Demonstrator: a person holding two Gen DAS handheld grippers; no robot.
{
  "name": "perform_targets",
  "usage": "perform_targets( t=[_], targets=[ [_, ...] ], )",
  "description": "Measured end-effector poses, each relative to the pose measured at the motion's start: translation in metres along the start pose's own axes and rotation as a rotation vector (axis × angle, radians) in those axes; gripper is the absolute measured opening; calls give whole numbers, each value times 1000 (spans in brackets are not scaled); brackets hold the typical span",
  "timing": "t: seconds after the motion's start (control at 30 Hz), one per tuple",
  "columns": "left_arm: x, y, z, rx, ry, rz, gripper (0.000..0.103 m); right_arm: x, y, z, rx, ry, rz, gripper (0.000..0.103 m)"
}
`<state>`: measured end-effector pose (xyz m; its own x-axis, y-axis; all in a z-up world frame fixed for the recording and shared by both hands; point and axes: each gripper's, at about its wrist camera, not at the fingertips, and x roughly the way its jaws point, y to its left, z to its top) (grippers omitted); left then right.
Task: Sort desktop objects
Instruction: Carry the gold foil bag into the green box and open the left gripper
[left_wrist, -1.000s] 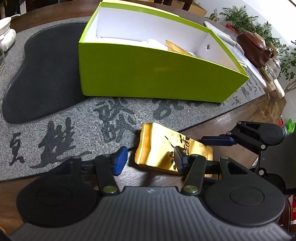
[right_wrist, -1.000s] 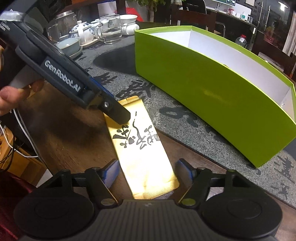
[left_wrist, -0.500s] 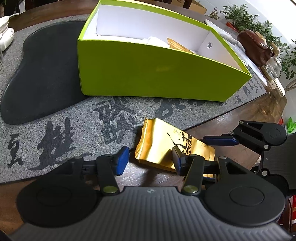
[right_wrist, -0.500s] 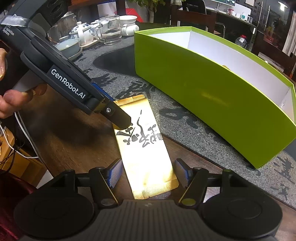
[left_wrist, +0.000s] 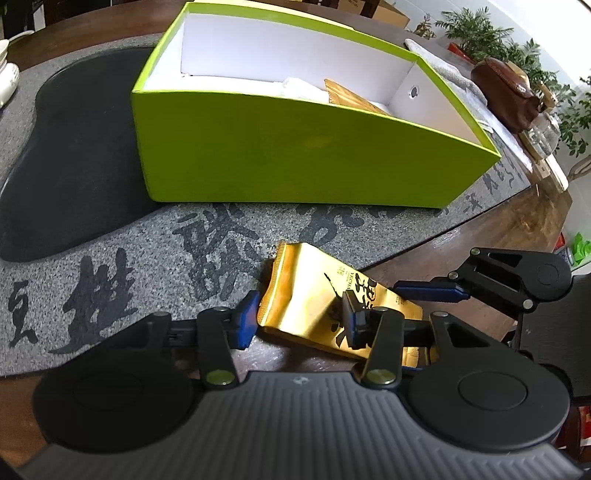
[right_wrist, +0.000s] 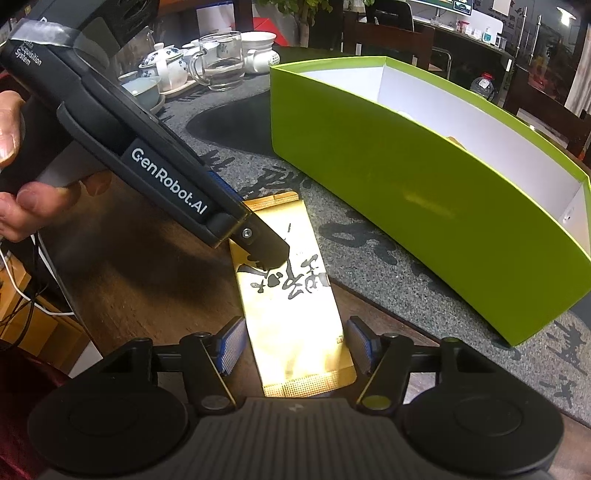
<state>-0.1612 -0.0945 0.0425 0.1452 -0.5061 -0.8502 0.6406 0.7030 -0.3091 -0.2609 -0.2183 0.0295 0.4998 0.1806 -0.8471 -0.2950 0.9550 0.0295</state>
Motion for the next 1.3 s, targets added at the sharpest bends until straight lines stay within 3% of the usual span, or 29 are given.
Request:
perform_targets(
  t=[0.2,0.43,0.77,1.03,1.3],
  targets=[
    [-28,-7,2,19,-60,-18,46,-7,4,0,-15,-15,4,59],
    [-72,-19,22,51,-188,-27,46,-38,3,19,-73,-88,-32,59],
    [-100,-34,90,115,-330,-1,46,-75,-18,71,-163,-199,-143,58],
    [-55,-35,141,111,-288,4,46,-63,-52,107,-147,-196,-202,56],
    [-6,-16,160,42,-202,14,46,-35,-86,108,-102,-118,-166,56]
  ],
)
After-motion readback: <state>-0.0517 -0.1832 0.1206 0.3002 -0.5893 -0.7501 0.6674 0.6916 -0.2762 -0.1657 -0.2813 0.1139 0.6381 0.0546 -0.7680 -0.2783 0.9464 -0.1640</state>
